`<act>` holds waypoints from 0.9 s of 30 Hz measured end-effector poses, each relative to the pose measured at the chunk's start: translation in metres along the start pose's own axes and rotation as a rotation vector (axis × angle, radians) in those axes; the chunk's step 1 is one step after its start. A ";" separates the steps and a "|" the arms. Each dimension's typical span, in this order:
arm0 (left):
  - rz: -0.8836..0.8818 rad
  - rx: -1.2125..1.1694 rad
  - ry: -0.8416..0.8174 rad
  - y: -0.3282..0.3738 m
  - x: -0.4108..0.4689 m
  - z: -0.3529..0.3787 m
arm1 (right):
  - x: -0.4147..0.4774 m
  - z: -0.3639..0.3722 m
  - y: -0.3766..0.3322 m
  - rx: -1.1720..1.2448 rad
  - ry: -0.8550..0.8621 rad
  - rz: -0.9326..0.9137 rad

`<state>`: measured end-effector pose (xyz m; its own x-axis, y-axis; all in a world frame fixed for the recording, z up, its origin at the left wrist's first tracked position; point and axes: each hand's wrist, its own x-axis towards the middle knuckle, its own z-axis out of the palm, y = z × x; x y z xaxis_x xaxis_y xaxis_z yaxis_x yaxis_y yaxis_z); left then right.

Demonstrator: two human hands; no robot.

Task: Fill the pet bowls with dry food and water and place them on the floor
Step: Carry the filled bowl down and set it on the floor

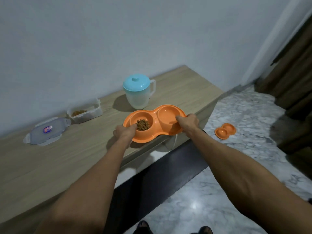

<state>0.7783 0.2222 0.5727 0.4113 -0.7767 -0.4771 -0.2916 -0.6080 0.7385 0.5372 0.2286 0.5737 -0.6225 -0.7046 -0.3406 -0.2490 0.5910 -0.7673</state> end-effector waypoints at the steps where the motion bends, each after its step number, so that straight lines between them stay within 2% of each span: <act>1: 0.022 0.012 -0.008 0.008 -0.009 0.014 | 0.008 -0.017 0.004 0.014 0.018 0.000; 10: 0.123 0.094 -0.058 0.073 -0.096 0.176 | 0.108 -0.180 0.060 0.054 0.063 0.035; 17: 0.172 0.054 -0.141 0.128 -0.168 0.308 | 0.183 -0.312 0.087 0.094 0.126 0.034; 27: 0.237 0.035 -0.240 0.223 -0.188 0.479 | 0.330 -0.418 0.098 0.150 0.226 0.064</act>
<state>0.2219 0.1537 0.5988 0.1143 -0.9113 -0.3957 -0.3859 -0.4077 0.8276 -0.0032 0.2179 0.6137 -0.7876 -0.5520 -0.2739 -0.1014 0.5545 -0.8260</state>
